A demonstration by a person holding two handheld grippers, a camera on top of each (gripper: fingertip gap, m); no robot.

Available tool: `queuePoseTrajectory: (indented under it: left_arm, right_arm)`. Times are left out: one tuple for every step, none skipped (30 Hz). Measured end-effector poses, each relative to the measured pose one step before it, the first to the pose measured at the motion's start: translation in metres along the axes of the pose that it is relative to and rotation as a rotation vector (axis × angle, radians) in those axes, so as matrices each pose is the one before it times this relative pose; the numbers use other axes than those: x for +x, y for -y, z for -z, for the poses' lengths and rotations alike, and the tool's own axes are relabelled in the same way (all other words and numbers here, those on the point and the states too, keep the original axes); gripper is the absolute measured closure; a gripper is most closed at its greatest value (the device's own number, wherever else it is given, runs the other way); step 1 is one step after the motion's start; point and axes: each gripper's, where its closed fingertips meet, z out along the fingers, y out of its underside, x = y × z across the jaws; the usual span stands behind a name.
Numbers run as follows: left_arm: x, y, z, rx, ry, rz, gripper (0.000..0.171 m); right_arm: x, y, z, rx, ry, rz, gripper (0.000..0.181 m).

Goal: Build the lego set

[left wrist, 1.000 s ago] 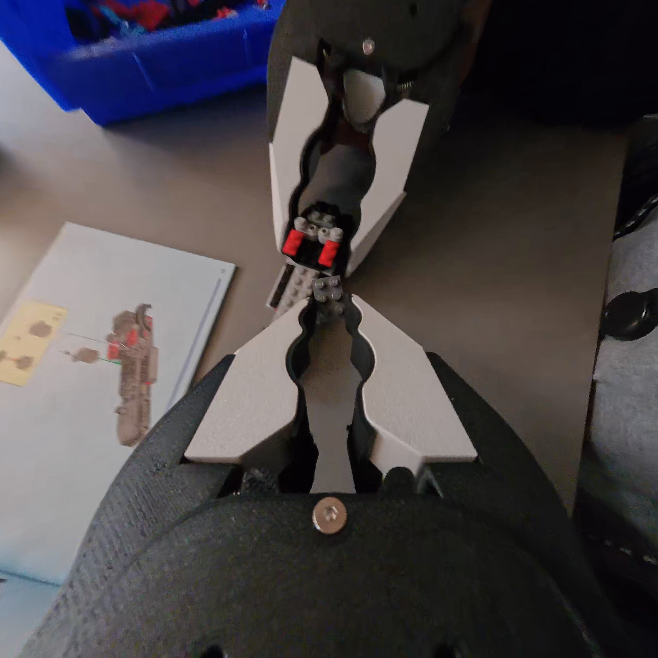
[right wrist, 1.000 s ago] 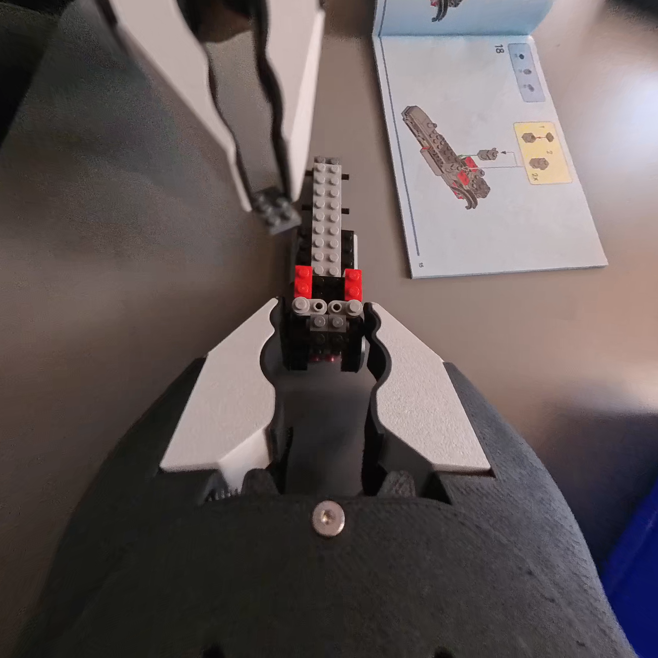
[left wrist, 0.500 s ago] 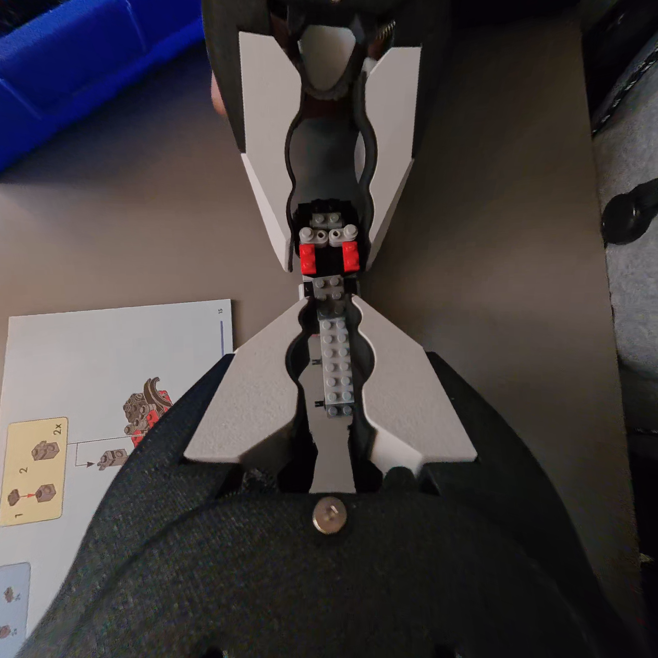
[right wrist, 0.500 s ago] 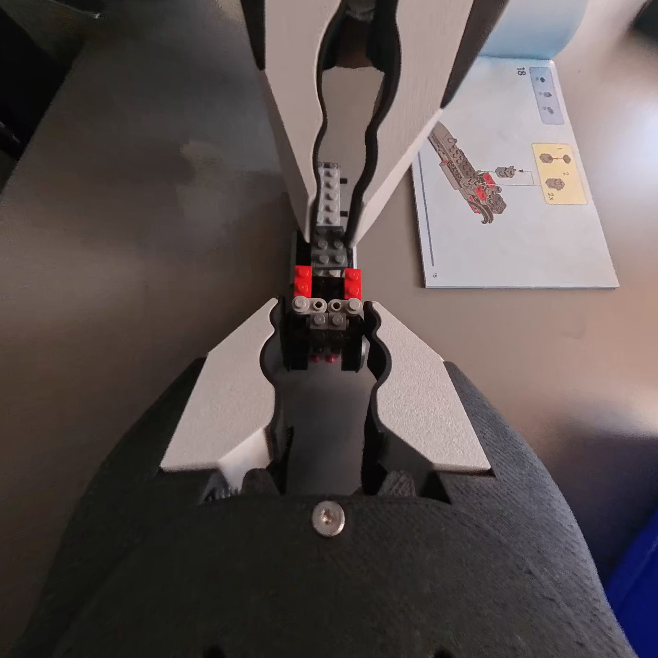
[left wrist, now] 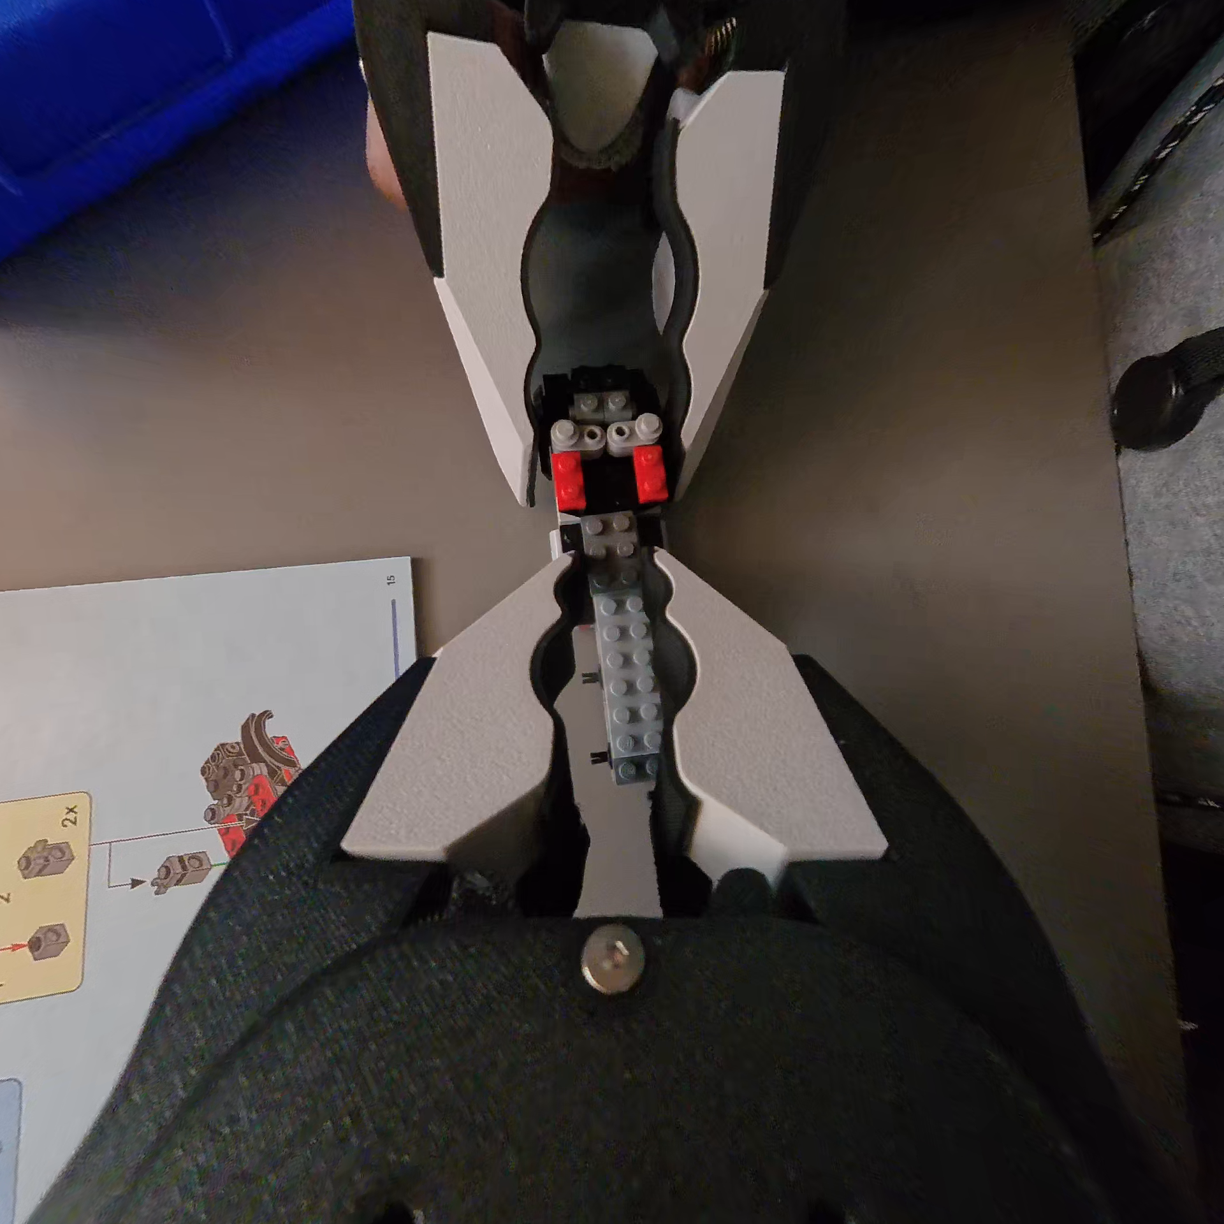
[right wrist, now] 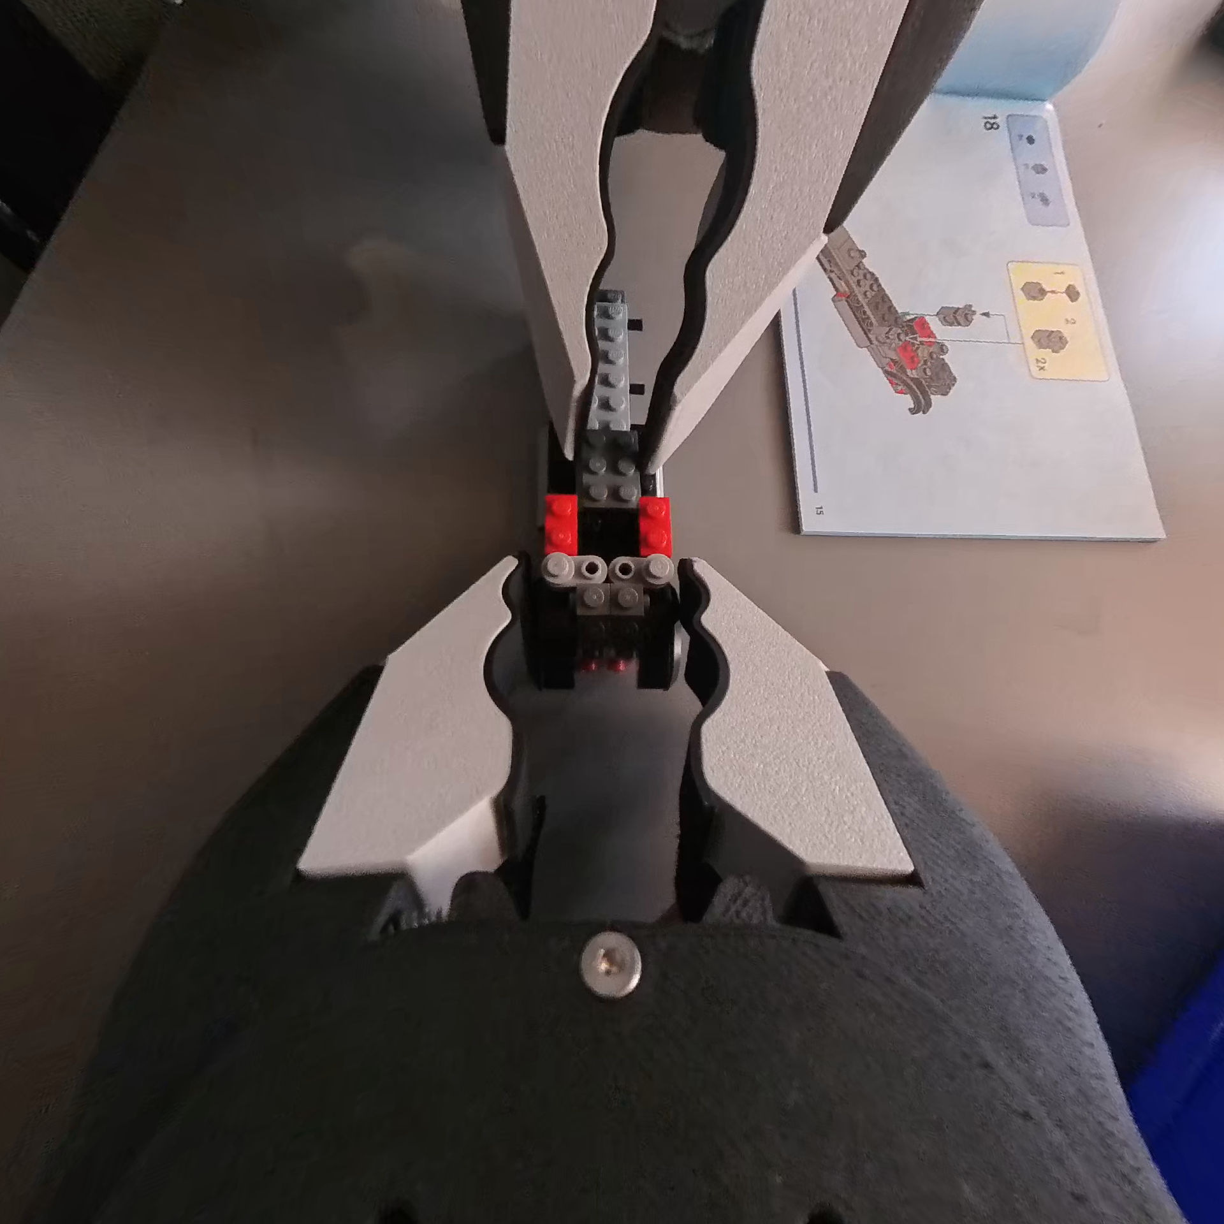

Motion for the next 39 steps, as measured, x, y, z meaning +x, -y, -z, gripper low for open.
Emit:
queuePoseTrajectory:
  left_arm:
    - [0.00081, 0.00026, 0.00013, 0.00298, -0.0012, -0.0002, 0.155]
    - [0.00039, 0.00008, 0.00012, 0.00172, 0.0003, 0.0011, 0.155]
    - [0.00021, -0.00005, 0.00001, 0.00042, 0.0026, 0.0011, 0.155]
    - [-0.00035, -0.00009, 0.00011, 0.00069, 0.0044, 0.0016, 0.154]
    - [-0.00014, 0.00008, -0.00001, 0.00139, 0.003, 0.0015, 0.154]
    - [0.0002, 0.00004, -0.00013, 0.00092, 0.0001, 0.0019, 0.153]
    - [0.0002, -0.00003, -0.00013, -0.00007, -0.0002, 0.0009, 0.153]
    - [0.00003, -0.00002, -0.00016, -0.00036, 0.0011, -0.0007, 0.153]
    - [-0.00025, 0.00002, -0.00022, -0.00069, 0.0029, -0.0001, 0.152]
    - [-0.00026, 0.00008, -0.00021, -0.00026, 0.0009, 0.0004, 0.152]
    - [-0.00027, 0.00044, -0.00004, 0.0015, 0.0019, 0.0008, 0.151]
    - [-0.00025, 0.00039, 0.00006, 0.00197, 0.0009, 0.0011, 0.151]
    - [-0.00002, 0.00062, 0.00004, 0.00334, 0.0003, 0.0016, 0.151]
    - [-0.00006, 0.0005, 0.00003, 0.00325, -0.0002, 0.002, 0.151]
    - [-0.00002, 0.00042, -0.00021, 0.00283, 0.0006, 0.0022, 0.152]
    - [0.0, 0.00023, -0.00025, 0.00132, -0.0003, 0.002, 0.153]
    - [0.00023, -0.00002, -0.00038, 0.00048, -0.0004, 0.0008, 0.154]
    - [-0.00004, 0.00002, -0.00043, 0.00031, 0.0013, 0.0, 0.155]
    - [0.00018, 0.00042, -0.00025, 0.00301, 0.0008, -0.0003, 0.156]
    - [-0.00015, 0.00058, -0.00004, 0.00383, 0.002, 0.0006, 0.156]
    - [0.00045, 0.0003, -0.00004, 0.0018, -0.0017, 0.0015, 0.156]
    - [0.0001, 0.00003, -0.00002, 0.00038, 0.0006, 0.0013, 0.156]
    - [0.00015, 0.00011, 0.00008, 0.00112, 0.0008, 0.0011, 0.156]
    - [-0.0002, 0.00013, 0.00018, 0.00235, 0.002, 0.0023, 0.156]
    - [-0.00005, 0.0001, 0.00027, 0.00313, 0.0008, 0.0029, 0.155]
    - [-0.00039, 0.00044, 0.00067, 0.0051, 0.0022, 0.0044, 0.154]
    - [-0.00041, 0.00071, 0.00079, 0.00784, 0.0006, 0.0065, 0.153]
    - [-0.00025, 0.00097, 0.00096, 0.00952, -0.0001, 0.0079, 0.152]
    - [-0.00048, 0.00073, 0.00113, 0.00833, 0.0019, 0.0078, 0.151]
    - [-0.00091, 0.00028, 0.0014, 0.00584, 0.0058, 0.0073, 0.149]
    - [-0.00106, 0.00003, 0.0018, 0.00584, 0.0085, 0.008, 0.148]
    - [-0.0008, 0.00018, 0.00219, 0.00885, 0.008, 0.0108, 0.147]
    - [-0.00043, 0.00034, 0.00263, 0.01222, 0.0073, 0.0151, 0.146]
    - [-0.00007, 0.0001, 0.00294, 0.0135, 0.0052, 0.0184, 0.145]
    - [0.00006, -0.00017, 0.00287, 0.01379, 0.0063, 0.0202, 0.145]
    - [-0.00013, -0.00047, 0.00306, 0.0128, 0.0081, 0.0219, 0.143]
    - [-0.00051, -0.00111, 0.00292, 0.01023, 0.01, 0.0237, 0.143]
    - [-0.00028, -0.00151, 0.00287, 0.00909, 0.0083, 0.023, 0.141]
    - [-0.00048, -0.00164, 0.00297, 0.0088, 0.008, 0.0235, 0.141]
  right_arm:
    - [0.00015, 0.00003, -0.00005, 0.0, -0.0003, -0.0002, 0.134]
    - [-0.00005, -0.00003, 0.00005, 0.0, -0.0004, 0.0002, 0.134]
    - [0.0001, 0.00005, -0.00006, -0.0001, -0.0005, 0.0, 0.134]
    - [0.00008, -0.00001, -0.00003, -0.0006, -0.0007, -0.0005, 0.134]
    - [0.00015, -0.00012, -0.00012, -0.0012, -0.0008, -0.0003, 0.134]
    - [0.00006, -0.00012, -0.00027, -0.0014, -0.0004, 0.0003, 0.133]
    - [0.0, -0.00008, -0.00011, -0.0007, -0.0003, 0.0003, 0.133]
    - [0.00007, -0.00008, -0.00014, -0.001, -0.0001, 0.0, 0.133]
    - [-0.00003, -0.00011, -0.00013, -0.0013, 0.0, 0.0002, 0.133]
    - [0.00002, -0.00012, -0.00013, -0.0014, -0.0001, 0.0007, 0.133]
    - [-0.00005, -0.0002, -0.00016, -0.0012, -0.0006, 0.0006, 0.133]
    - [0.00017, 0.00003, -0.00009, -0.0007, -0.0007, 0.0002, 0.132]
    - [0.00003, 0.0, -0.00015, -0.0002, -0.0007, 0.0, 0.131]
    - [0.00009, 0.00006, -0.00003, 0.0004, -0.0006, 0.0001, 0.131]
    - [0.00001, 0.00014, 0.00007, 0.0009, 0.0, 0.0005, 0.13]
    - [-0.00003, 0.00025, -0.00003, 0.0011, -0.0001, 0.0006, 0.13]
    - [0.00002, 0.00031, -0.00009, 0.001, 0.0, 0.001, 0.13]
    - [0.00008, 0.0002, -0.00015, 0.0006, -0.0008, 0.0018, 0.13]
    - [0.0001, 0.00025, -0.00022, 0.0001, -0.0015, 0.0029, 0.13]
    - [0.00007, 0.0003, -0.00043, -0.0004, -0.0017, 0.004, 0.13]
    - [-0.00009, 0.00009, -0.00043, -0.0016, -0.0012, 0.0043, 0.13]
    - [-0.00007, 0.00008, -0.00046, -0.0019, -0.0006, 0.0038, 0.13]
    - [-0.00019, 0.00036, -0.00046, -0.0002, -0.0005, 0.0039, 0.13]
    - [0.00002, 0.00047, -0.0004, 0.0005, -0.0005, 0.004, 0.13]
    - [-0.00004, 0.00044, -0.00039, 0.0005, 0.0001, 0.0031, 0.13]
    - [-0.00003, 0.00035, -0.00034, 0.0003, 0.0007, 0.0018, 0.131]
    - [0.00003, 0.00037, -0.00024, 0.0002, 0.0007, 0.0012, 0.131]
    - [0.00011, 0.00032, -0.00036, 0.0001, 0.0009, 0.001, 0.131]
    - [0.00017, 0.00032, -0.00036, 0.0001, 0.0008, 0.0015, 0.131]
    - [0.00007, 0.00041, -0.00045, 0.0, 0.0012, 0.0018, 0.132]
    - [-0.00005, 0.00027, -0.00034, -0.0003, 0.0024, 0.0016, 0.133]
    - [-0.00035, 0.00021, -0.00041, -0.0004, 0.0038, 0.0016, 0.136]
    - [-0.00033, 0.00021, -0.00023, 0.0, 0.0034, 0.0019, 0.138]
    - [-0.00006, 0.00016, 0.00003, 0.0009, 0.0019, 0.0015, 0.139]
    - [-0.0002, 0.00009, -0.00004, 0.0009, 0.0021, 0.0001, 0.139]
    - [-0.00003, 0.00023, 0.0001, 0.0013, 0.0019, -0.0008, 0.14]
    - [-0.00001, 0.00004, 0.00021, 0.0018, 0.001, -0.0008, 0.14]
    - [0.00009, 0.00017, 0.00025, 0.0021, 0.0002, -0.0011, 0.141]
    - [0.00031, 0.00027, 0.00031, 0.0026, -0.0008, -0.0015, 0.142]
